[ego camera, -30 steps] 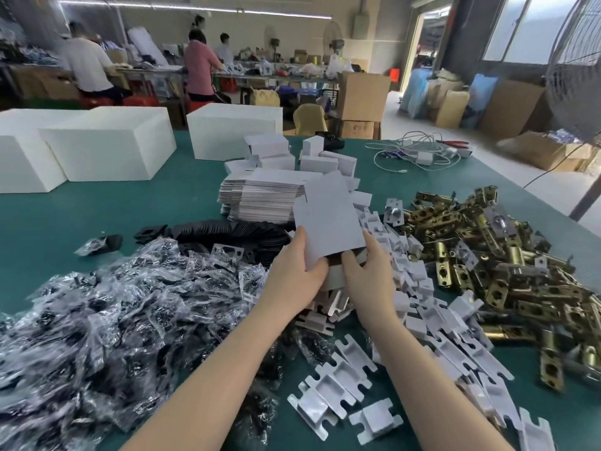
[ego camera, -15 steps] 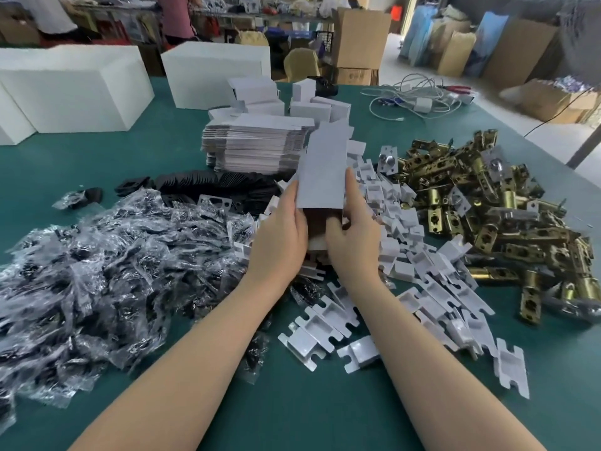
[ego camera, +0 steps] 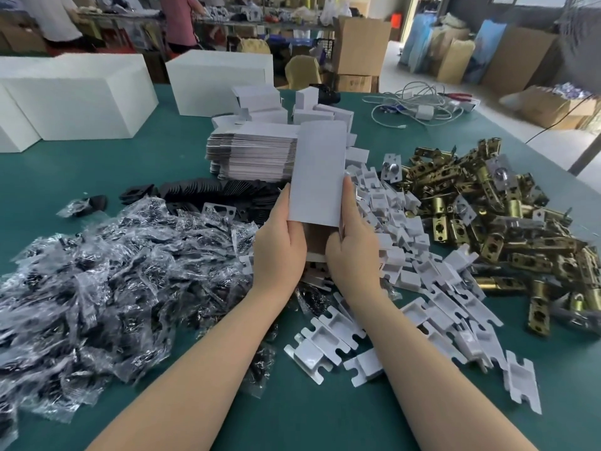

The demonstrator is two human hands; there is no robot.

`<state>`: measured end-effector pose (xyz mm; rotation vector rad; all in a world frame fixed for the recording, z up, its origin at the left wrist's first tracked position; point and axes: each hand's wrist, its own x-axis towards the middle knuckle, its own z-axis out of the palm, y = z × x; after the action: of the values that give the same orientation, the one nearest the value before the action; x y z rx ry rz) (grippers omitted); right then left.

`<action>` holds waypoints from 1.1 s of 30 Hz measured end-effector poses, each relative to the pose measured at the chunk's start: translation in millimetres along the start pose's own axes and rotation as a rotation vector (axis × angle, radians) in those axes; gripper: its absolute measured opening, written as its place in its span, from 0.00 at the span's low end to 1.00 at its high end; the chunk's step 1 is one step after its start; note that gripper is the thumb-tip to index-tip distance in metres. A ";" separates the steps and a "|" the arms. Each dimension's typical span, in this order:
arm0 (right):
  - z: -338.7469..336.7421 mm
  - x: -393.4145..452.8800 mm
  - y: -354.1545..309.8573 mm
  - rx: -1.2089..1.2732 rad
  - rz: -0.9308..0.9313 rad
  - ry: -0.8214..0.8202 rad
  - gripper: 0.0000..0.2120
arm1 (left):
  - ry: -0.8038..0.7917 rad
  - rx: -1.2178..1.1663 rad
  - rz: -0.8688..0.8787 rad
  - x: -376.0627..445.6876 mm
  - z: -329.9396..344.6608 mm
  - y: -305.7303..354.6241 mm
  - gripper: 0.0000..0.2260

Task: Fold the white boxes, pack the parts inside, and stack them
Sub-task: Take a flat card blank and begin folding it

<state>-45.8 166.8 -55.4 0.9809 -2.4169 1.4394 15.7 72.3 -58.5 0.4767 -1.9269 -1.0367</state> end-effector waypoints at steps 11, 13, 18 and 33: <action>-13.1 11.7 4.9 -0.024 0.101 -0.004 0.41 | -0.553 -0.580 -0.417 37.5 -17.6 16.6 0.13; -16.2 15.2 0.7 -0.096 0.058 -0.093 0.41 | -0.391 -0.544 -0.475 40.9 -20.1 13.3 0.09; -47.4 31.5 -7.0 0.343 0.082 -0.657 0.39 | -0.314 -0.586 -0.542 51.3 -33.2 0.1 0.10; -37.8 54.1 -5.3 0.838 0.432 -0.389 0.16 | -0.478 -0.676 -0.584 52.8 -38.1 7.9 0.06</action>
<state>-91.3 172.0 -7.6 0.9590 -2.3642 2.7809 19.2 23.9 -14.4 0.4246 -1.6916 -2.2439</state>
